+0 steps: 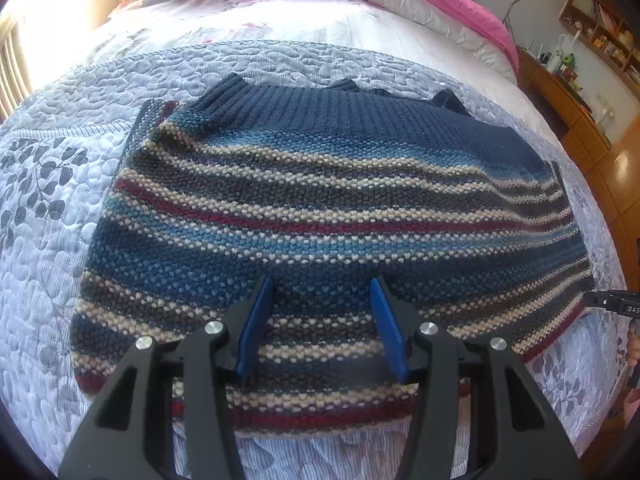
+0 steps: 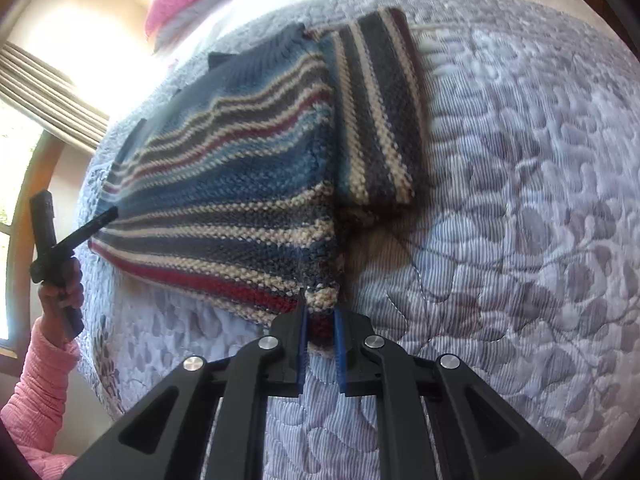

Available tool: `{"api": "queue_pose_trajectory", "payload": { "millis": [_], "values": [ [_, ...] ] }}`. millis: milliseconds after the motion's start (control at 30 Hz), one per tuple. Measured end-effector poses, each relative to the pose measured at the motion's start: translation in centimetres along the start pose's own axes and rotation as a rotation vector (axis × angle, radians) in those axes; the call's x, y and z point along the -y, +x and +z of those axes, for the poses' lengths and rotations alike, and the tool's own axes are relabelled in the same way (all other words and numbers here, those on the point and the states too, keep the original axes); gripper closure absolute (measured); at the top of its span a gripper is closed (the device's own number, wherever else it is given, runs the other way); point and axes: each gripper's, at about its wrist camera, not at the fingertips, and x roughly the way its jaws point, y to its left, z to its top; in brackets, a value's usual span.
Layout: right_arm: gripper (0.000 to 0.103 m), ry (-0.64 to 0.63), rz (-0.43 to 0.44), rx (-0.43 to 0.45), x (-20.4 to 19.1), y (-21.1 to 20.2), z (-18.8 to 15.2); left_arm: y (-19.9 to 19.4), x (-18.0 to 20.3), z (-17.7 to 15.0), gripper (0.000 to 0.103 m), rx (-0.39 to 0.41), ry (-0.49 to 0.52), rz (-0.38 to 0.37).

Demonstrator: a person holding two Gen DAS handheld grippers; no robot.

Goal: Fold small clothes

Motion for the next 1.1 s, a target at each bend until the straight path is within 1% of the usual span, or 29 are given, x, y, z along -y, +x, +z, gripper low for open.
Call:
{"api": "queue_pose_trajectory", "payload": {
  "millis": [100, 133, 167, 233, 267, 333, 367, 400, 433, 467, 533, 600, 633, 667, 700, 733, 833, 900, 1000, 1100],
  "values": [
    [0.092, 0.019, 0.014, 0.001, 0.7, 0.4, -0.1, 0.2, 0.1, -0.4, 0.052, 0.015, 0.027, 0.010],
    [0.090, 0.010, 0.011, 0.000, 0.6, 0.2, 0.0, 0.2, 0.2, -0.4, 0.052, 0.018, 0.030, 0.010],
    [0.087, -0.005, 0.007, 0.001, 0.4, -0.2, 0.1, 0.1, 0.2, -0.4, 0.052, 0.018, 0.030, 0.009],
    [0.074, -0.025, -0.022, 0.027, 0.0, -1.7, 0.4, -0.4, 0.2, -0.2, 0.053, 0.013, 0.015, 0.005],
    [0.073, -0.035, -0.034, 0.051, -0.3, -2.6, 0.8, -0.7, 0.1, 0.1, 0.052, 0.012, 0.001, -0.005],
    [0.072, -0.035, -0.029, 0.099, -0.7, -4.3, 2.0, -1.4, 0.2, 0.5, 0.051, 0.025, -0.015, -0.031],
    [0.072, -0.030, -0.023, 0.114, -0.8, -4.6, 3.0, -1.6, 0.4, 0.9, 0.050, 0.036, -0.016, -0.029],
    [0.069, -0.026, -0.030, 0.123, -1.0, -4.6, 3.9, -1.6, 0.6, 1.4, 0.049, 0.045, -0.014, -0.024],
    [0.063, -0.020, -0.039, 0.126, -1.2, -4.4, 4.9, -1.6, 0.8, 1.9, 0.049, 0.051, -0.014, -0.020],
    [0.061, -0.013, -0.035, 0.123, -1.3, -4.0, 5.9, -1.4, 1.0, 2.3, 0.049, 0.053, -0.021, -0.019],
    [0.060, 0.003, -0.025, 0.113, -1.3, -2.8, 7.8, -0.8, 1.4, 3.1, 0.049, 0.044, -0.038, -0.032],
    [0.059, 0.019, -0.032, 0.092, -1.3, -1.3, 9.0, 0.3, 1.7, 3.6, 0.049, 0.026, -0.044, -0.028],
    [0.063, 0.026, -0.024, 0.076, -1.2, -0.5, 9.5, 0.8, 1.9, 3.8, 0.049, 0.016, -0.039, -0.023],
    [0.071, 0.033, -0.011, 0.063, -1.2, 0.2, 9.8, 1.3, 2.0, 3.8, 0.049, 0.006, -0.033, -0.018],
    [0.088, 0.041, -0.002, 0.054, -1.1, 0.6, 10.1, 1.7, 2.0, 3.8, 0.049, -0.004, -0.029, -0.015],
    [0.089, 0.044, 0.000, 0.052, -1.0, 0.7, 10.2, 2.1, 2.0, 3.8, 0.047, -0.009, -0.030, -0.018],
    [0.091, 0.025, 0.002, 0.099, -0.9, -0.6, 10.1, 2.3, 1.5, 3.6, 0.046, -0.009, -0.041, -0.042],
    [0.091, 0.045, -0.014, 0.113, -0.1, -1.2, 9.8, 2.6, 1.2, 3.5, 0.044, -0.012, -0.038, -0.051],
    [0.091, 0.075, -0.014, 0.089, 1.3, -0.5, 9.5, 2.8, 1.4, 3.4, 0.044, -0.013, -0.023, -0.040],
    [0.092, 0.078, -0.030, 0.077, 1.6, 0.7, 9.1, 2.8, 1.7, 3.4, 0.043, -0.009, -0.011, -0.030]
  ]
}}
